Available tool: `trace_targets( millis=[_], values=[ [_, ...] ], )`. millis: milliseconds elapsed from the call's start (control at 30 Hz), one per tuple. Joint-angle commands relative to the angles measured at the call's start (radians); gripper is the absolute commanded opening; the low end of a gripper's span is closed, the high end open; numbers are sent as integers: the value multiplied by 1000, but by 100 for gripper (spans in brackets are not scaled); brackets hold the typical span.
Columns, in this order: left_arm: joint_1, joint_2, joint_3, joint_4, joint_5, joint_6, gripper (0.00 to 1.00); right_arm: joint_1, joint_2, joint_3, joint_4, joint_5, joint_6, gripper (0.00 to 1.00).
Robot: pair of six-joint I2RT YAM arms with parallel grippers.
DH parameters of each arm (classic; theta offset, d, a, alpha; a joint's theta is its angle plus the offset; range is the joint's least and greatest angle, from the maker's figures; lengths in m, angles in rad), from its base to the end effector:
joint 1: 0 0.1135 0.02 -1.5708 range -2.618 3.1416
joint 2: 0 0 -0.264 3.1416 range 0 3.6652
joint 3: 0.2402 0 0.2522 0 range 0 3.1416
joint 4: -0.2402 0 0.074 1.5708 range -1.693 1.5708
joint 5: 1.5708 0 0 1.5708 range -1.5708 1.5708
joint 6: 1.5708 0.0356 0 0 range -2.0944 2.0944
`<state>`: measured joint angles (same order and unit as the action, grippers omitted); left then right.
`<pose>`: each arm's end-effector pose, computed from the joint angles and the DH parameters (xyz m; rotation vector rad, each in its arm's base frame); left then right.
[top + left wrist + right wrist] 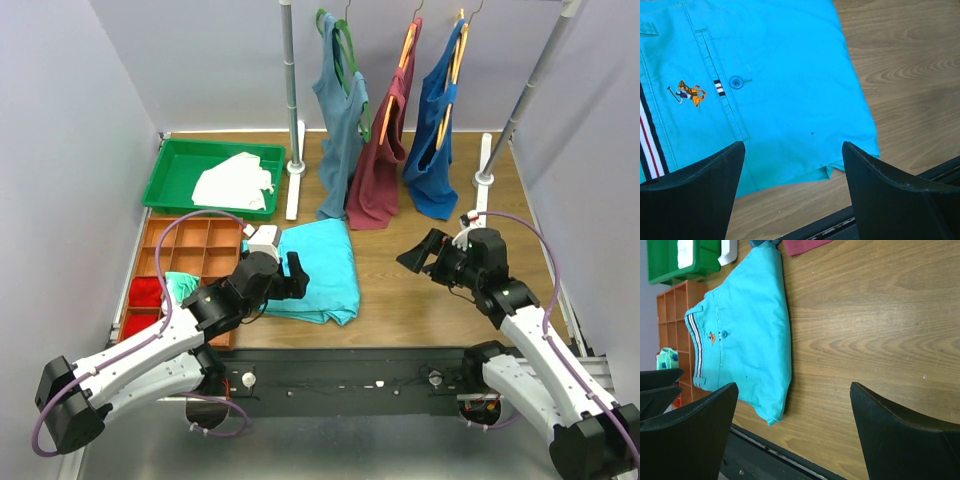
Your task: Place the tank top on the hanger
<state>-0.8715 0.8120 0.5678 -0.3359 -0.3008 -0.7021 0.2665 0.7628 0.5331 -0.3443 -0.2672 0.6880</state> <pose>0.1245 -0.1316 0.2449 0.0066 2.1824 -0.5994 0.1638 0.0544 0.2397 0.3079 2.2213 0.8261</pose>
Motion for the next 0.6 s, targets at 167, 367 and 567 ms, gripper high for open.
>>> trace_targets(
  millis=[167, 367, 567],
  values=[
    [5, -14, -20, 47, -73, -65, 88, -4, 3, -5, 5, 14, -65, 100],
    [3, 6, -3, 37, -77, -68, 88, -4, -2, -8, 18, 16, -68, 100],
    [5, -5, 21, 28, -92, -79, 89, -4, -2, -21, 41, 19, -61, 100]
  ],
)
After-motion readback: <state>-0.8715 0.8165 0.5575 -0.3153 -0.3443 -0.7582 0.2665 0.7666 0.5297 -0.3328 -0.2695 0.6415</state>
